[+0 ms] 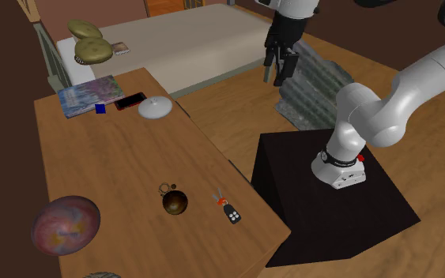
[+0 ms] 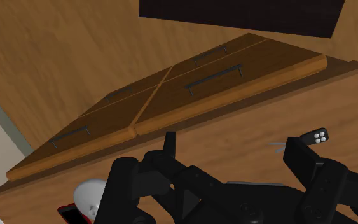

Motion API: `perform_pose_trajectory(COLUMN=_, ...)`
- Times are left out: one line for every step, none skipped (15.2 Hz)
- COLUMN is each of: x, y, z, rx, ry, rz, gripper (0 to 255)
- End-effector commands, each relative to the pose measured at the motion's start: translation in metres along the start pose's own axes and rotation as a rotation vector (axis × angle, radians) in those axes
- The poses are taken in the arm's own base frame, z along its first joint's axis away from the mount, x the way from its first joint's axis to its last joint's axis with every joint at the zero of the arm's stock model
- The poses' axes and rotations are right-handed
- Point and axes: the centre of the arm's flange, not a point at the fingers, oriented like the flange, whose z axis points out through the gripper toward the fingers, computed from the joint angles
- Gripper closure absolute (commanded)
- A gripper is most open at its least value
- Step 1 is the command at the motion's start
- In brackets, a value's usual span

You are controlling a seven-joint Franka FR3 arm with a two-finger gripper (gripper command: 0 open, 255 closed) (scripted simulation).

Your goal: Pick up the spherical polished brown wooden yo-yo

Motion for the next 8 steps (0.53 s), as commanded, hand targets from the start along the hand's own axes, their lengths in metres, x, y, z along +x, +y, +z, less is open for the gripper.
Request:
perform_pose_trajectory(x=0.000, y=0.000, z=0.000, rx=0.000, ry=0.000, rz=0.000, gripper=0)
perform_pose_trajectory(x=0.007, y=-0.009, z=0.007, rx=-0.001, ry=0.000, rz=0.018, gripper=0)
perform_pose_trajectory(x=0.014, y=-0.018, z=0.015, rx=-0.003, ry=0.001, rz=0.035, gripper=0)
perform_pose_trajectory(x=0.021, y=-0.026, z=0.022, rx=-0.004, ry=0.001, rz=0.053, gripper=0)
perform_pose_trajectory(x=0.028, y=-0.035, z=0.029, rx=-0.005, ry=0.002, rz=0.070, gripper=0)
perform_pose_trajectory(x=0.035, y=-0.043, z=0.037, rx=-0.007, ry=0.002, rz=0.088, gripper=0)
perform_pose_trajectory(x=0.042, y=-0.051, z=0.044, rx=-0.008, ry=0.002, rz=0.106, gripper=0)
perform_pose_trajectory(x=0.050, y=-0.059, z=0.051, rx=-0.009, ry=0.003, rz=0.123, gripper=0)
